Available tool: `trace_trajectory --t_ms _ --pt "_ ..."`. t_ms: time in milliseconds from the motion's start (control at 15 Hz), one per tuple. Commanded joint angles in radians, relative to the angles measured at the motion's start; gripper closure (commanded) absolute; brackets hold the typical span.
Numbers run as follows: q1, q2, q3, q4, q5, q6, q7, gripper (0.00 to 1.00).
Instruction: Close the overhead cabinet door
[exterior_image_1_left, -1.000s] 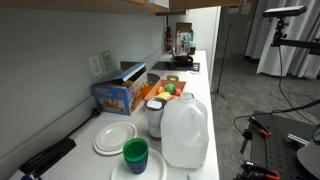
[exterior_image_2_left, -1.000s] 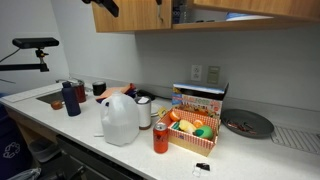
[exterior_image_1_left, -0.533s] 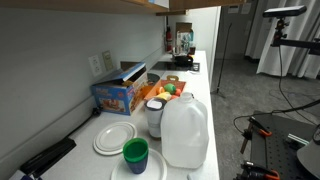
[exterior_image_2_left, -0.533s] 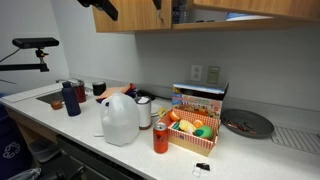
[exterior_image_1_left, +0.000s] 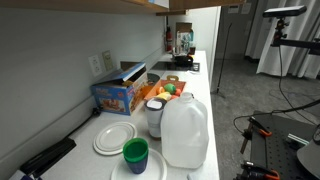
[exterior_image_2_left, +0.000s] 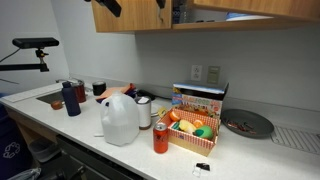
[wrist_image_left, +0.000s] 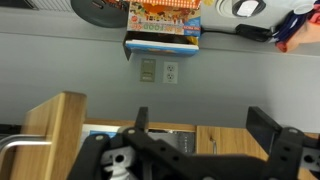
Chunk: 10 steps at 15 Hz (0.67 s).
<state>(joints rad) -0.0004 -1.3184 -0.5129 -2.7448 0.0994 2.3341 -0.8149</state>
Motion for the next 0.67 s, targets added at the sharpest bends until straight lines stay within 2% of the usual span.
trace_trajectory --t_ms 0,133,200,333,600 --pt "0.005 -0.018 -0.002 0.001 -0.007 -0.011 0.015 0.00" --pt "-0.005 -0.025 -0.002 0.000 -0.022 -0.125 0.008 0.00" --pt "0.007 -0.003 -0.003 0.001 -0.011 -0.052 0.009 0.00" --pt "0.006 -0.003 -0.003 0.001 -0.010 -0.094 0.007 0.00" --pt "-0.001 0.001 0.001 0.000 -0.017 -0.085 0.007 0.00"
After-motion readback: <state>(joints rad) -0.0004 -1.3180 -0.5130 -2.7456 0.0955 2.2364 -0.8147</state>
